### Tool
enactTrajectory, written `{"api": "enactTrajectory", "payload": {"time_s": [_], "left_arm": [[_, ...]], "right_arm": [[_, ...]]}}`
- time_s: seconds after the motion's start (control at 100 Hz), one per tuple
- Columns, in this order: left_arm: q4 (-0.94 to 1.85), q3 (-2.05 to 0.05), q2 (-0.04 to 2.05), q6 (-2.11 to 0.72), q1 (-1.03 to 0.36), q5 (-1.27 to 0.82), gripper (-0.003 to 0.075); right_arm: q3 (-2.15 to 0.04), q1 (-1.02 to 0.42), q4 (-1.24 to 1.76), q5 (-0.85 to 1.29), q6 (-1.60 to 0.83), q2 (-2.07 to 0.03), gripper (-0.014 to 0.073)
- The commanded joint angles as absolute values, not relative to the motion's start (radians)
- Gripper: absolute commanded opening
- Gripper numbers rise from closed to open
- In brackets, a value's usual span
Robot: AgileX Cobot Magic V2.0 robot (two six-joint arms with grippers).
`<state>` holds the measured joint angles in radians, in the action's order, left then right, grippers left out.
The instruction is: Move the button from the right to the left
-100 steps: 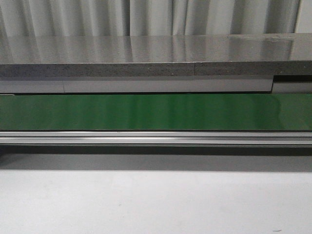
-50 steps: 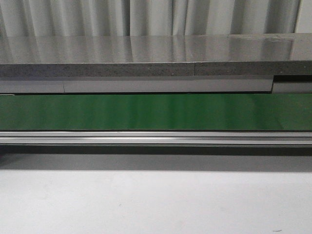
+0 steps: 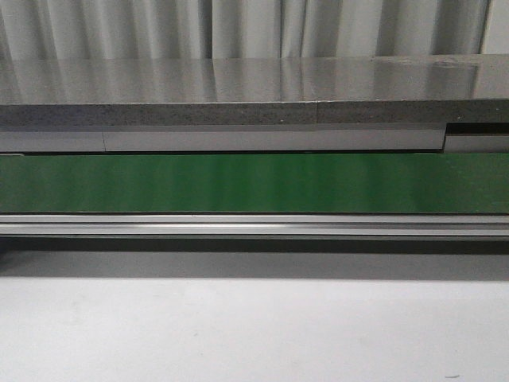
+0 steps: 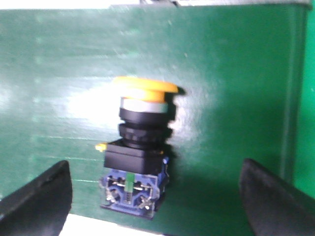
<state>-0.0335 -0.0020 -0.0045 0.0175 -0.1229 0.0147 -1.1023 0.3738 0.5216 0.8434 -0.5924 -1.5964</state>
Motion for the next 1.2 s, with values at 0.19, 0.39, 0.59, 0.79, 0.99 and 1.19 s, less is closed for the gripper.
{"api": "enactTrajectory", "payload": {"time_s": [0.19,0.39,0.59,0.79,0.99,1.19], "left_arm": [[-0.032,0.04,-0.041,0.029,-0.118,0.089,0.0005],[-0.032,0.04,-0.041,0.029,-0.118,0.089,0.0005],[-0.032,0.04,-0.041,0.029,-0.118,0.089,0.0005],[-0.032,0.04,-0.041,0.029,-0.118,0.089,0.0005],[-0.032,0.04,-0.041,0.029,-0.118,0.089,0.0005],[-0.032,0.04,-0.041,0.029,-0.118,0.089,0.0005]], "right_arm": [[-1.128,0.318,0.591,0.786,-0.64,-1.426,0.0645],[-1.109,0.248,0.59,0.746,-0.633,-1.302,0.0645],[-1.028,0.16,0.48,0.627,-0.516,-1.169,0.0643],[-0.921,0.094,0.35,0.516,-0.401,-1.022,0.0643],[-0.776,0.063,0.347,0.421,-0.395,-0.871,0.0643],[-0.643,0.063,0.347,0.378,-0.395,-0.707,0.0643]]}}
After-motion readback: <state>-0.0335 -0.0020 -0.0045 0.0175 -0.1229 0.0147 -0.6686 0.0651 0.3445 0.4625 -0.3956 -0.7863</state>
